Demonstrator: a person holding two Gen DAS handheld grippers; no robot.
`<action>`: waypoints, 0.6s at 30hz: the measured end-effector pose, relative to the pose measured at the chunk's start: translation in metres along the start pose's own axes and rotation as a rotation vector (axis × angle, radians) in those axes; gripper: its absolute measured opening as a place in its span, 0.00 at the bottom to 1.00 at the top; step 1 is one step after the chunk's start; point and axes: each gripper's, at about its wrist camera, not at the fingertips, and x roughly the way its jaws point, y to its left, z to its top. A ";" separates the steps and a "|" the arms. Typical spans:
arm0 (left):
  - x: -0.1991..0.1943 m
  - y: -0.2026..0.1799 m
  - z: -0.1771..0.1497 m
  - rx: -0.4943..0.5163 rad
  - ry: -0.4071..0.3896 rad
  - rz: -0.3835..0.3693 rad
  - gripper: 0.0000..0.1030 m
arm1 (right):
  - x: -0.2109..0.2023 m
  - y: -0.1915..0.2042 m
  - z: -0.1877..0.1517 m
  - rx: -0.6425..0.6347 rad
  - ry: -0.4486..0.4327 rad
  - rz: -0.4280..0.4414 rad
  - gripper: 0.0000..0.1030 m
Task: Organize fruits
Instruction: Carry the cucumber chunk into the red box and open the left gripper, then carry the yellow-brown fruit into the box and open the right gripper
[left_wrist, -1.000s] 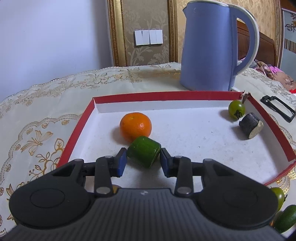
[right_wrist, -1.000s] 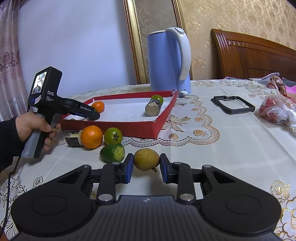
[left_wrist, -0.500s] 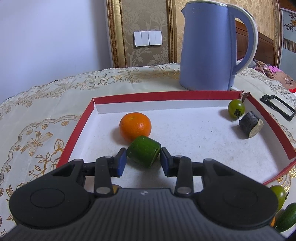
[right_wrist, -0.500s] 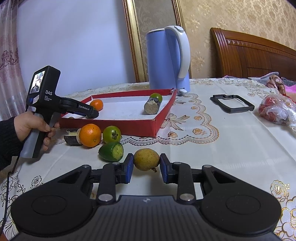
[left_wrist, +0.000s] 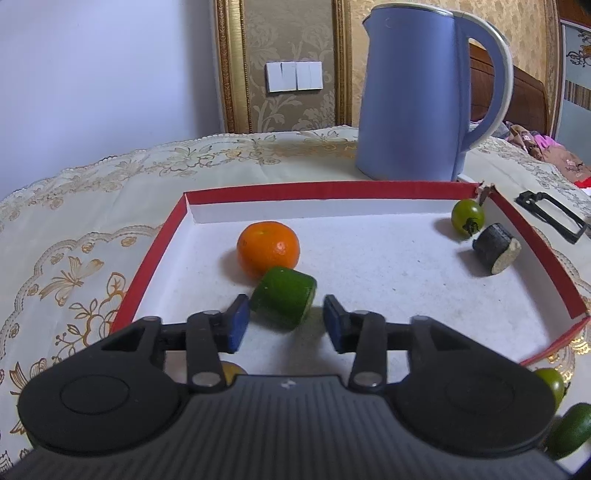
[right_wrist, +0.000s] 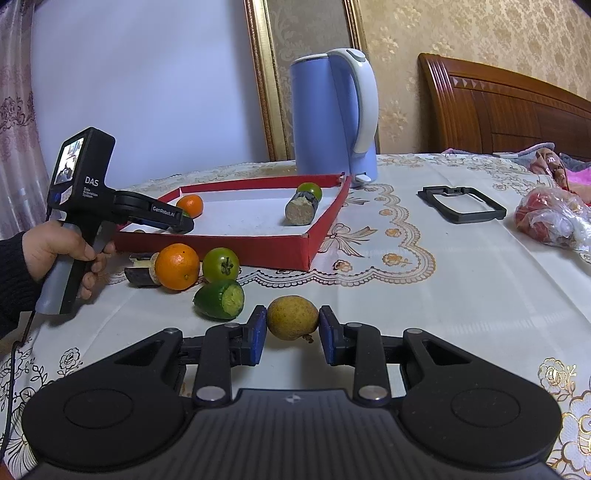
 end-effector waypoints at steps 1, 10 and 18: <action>-0.002 -0.001 -0.001 0.005 -0.008 0.003 0.53 | 0.000 0.000 0.000 -0.001 0.002 0.000 0.29; -0.020 0.000 0.003 0.018 -0.090 0.007 0.60 | 0.002 0.000 0.001 -0.005 0.017 -0.008 0.29; -0.053 0.024 0.010 -0.080 -0.327 -0.003 0.73 | 0.005 0.001 0.001 -0.003 0.032 -0.028 0.29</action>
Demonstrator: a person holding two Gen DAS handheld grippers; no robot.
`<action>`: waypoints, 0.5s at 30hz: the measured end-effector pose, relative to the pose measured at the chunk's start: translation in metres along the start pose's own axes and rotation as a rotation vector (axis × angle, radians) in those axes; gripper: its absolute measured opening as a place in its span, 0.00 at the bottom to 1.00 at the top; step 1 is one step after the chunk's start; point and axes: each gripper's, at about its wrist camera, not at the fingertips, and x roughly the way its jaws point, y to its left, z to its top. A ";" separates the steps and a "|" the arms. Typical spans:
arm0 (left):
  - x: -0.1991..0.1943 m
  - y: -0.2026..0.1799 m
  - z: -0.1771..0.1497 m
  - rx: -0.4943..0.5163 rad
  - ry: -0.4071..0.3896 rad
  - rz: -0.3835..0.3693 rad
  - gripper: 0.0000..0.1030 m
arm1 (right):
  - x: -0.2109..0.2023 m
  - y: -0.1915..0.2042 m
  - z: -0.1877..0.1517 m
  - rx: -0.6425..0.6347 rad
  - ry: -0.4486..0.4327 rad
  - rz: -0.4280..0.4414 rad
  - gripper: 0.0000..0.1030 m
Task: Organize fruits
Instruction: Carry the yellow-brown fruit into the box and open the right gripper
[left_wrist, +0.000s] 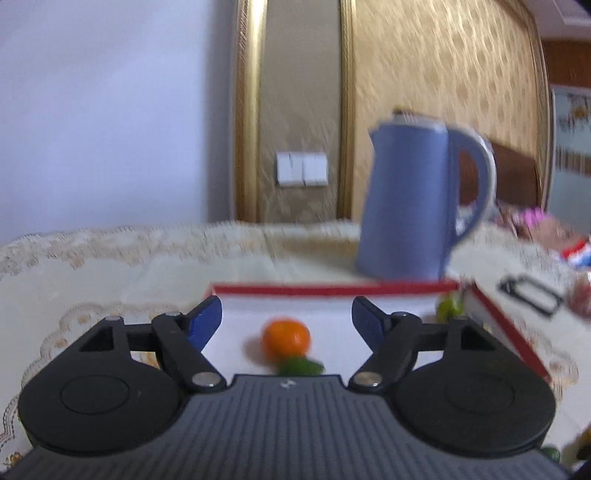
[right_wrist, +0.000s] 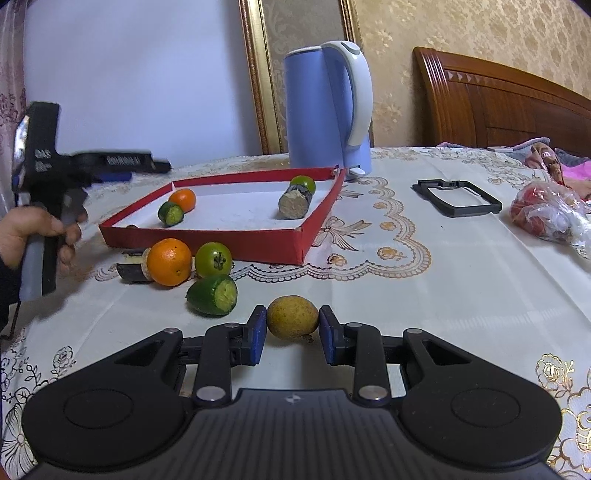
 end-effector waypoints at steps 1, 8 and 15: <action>-0.001 0.004 -0.001 -0.010 -0.041 0.023 0.73 | 0.000 0.001 0.000 -0.007 0.002 -0.007 0.29; -0.013 0.028 -0.004 -0.073 -0.117 0.041 0.73 | -0.001 0.010 0.001 -0.064 -0.018 -0.067 0.29; -0.007 0.031 -0.008 -0.095 -0.070 0.019 0.73 | 0.024 0.030 0.067 -0.171 -0.091 -0.058 0.29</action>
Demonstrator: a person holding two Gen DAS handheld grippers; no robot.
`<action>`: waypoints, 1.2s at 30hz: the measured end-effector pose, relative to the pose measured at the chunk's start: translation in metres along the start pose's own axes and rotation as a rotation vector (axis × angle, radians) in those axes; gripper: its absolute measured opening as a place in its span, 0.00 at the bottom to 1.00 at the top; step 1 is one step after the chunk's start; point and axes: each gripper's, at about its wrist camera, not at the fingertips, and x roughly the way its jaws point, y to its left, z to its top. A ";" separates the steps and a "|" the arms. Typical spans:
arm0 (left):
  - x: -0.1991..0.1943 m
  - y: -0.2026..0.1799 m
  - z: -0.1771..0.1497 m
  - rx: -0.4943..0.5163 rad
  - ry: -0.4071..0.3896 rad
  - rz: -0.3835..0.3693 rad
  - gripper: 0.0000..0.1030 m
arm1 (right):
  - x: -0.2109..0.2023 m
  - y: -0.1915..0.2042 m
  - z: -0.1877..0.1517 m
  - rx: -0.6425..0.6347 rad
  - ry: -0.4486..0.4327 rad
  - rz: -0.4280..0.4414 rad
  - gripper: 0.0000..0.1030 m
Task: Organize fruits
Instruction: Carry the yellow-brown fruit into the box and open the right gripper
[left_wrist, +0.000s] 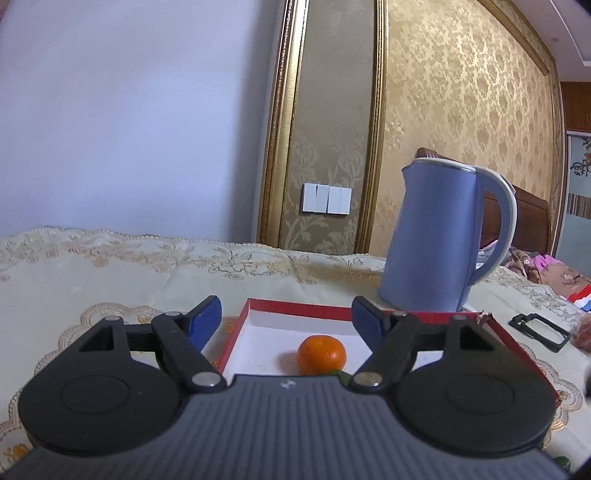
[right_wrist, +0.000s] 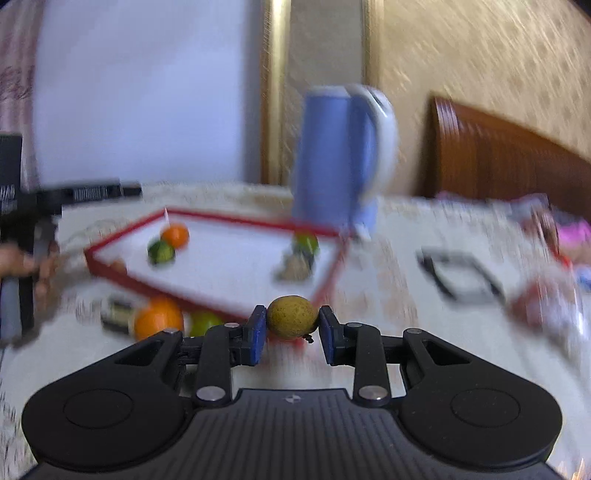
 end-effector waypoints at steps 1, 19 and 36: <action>-0.003 0.002 -0.001 -0.001 0.001 -0.002 0.73 | 0.006 0.005 0.011 -0.029 -0.009 0.010 0.29; 0.006 0.007 -0.005 -0.027 0.063 -0.006 0.73 | 0.164 0.034 0.055 -0.182 0.178 0.030 0.29; 0.007 0.006 -0.005 -0.019 0.074 -0.009 0.73 | 0.172 0.033 0.049 -0.182 0.239 0.014 0.29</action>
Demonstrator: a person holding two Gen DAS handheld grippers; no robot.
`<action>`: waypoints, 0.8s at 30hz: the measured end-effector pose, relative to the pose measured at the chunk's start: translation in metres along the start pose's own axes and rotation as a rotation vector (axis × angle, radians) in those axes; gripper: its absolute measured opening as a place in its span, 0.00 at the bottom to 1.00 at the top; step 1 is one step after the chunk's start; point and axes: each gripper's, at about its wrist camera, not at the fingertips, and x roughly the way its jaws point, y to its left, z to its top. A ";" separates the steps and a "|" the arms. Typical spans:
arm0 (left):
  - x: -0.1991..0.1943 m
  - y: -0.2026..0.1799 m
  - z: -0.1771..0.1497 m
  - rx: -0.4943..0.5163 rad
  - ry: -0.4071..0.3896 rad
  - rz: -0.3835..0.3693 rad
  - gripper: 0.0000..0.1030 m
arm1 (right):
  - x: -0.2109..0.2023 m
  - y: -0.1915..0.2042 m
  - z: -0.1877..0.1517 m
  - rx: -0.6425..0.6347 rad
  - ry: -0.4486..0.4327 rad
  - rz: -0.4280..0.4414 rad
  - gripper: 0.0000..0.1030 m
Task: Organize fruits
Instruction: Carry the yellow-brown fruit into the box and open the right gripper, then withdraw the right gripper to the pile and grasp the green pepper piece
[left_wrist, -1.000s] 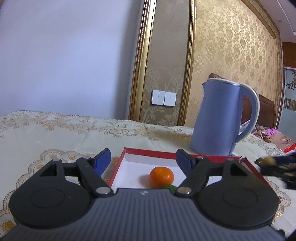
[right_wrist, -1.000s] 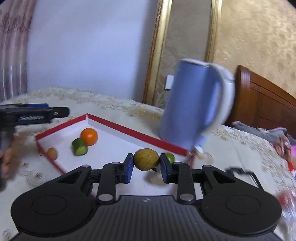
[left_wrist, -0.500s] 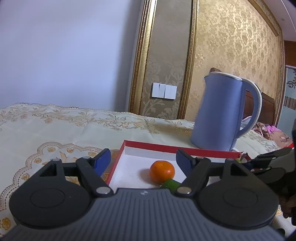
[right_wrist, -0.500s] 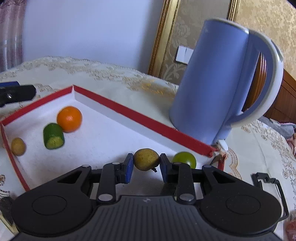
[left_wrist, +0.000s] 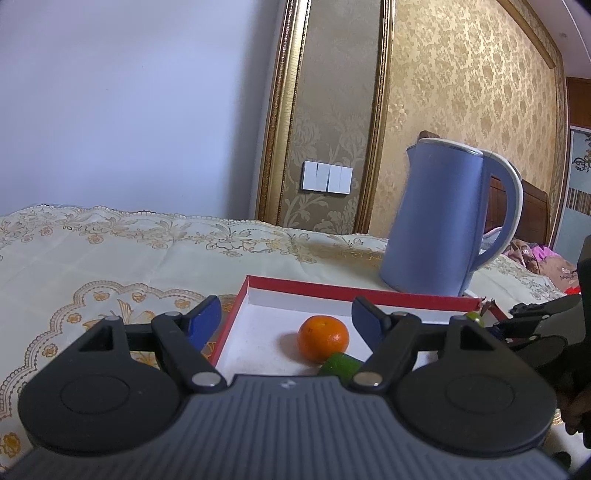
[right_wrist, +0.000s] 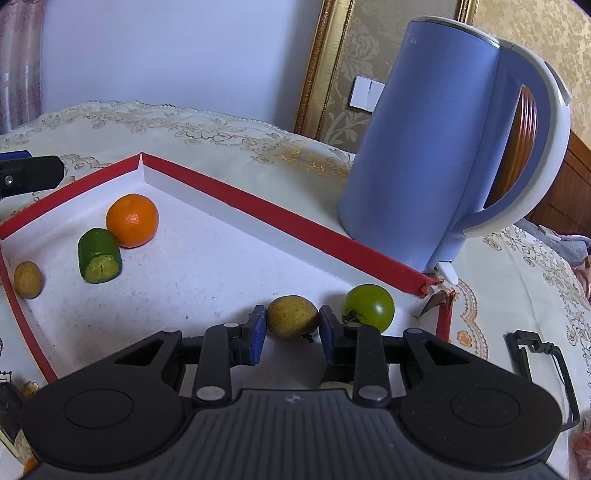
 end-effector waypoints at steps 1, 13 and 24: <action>0.000 0.000 0.000 0.000 -0.001 0.002 0.73 | 0.000 0.000 0.000 -0.002 0.000 -0.006 0.29; 0.002 -0.001 -0.001 0.004 0.013 0.005 0.75 | -0.073 -0.007 -0.010 0.068 -0.142 -0.020 0.57; -0.004 -0.009 -0.002 0.028 -0.007 -0.014 0.77 | -0.170 0.026 -0.105 0.104 -0.163 0.064 0.67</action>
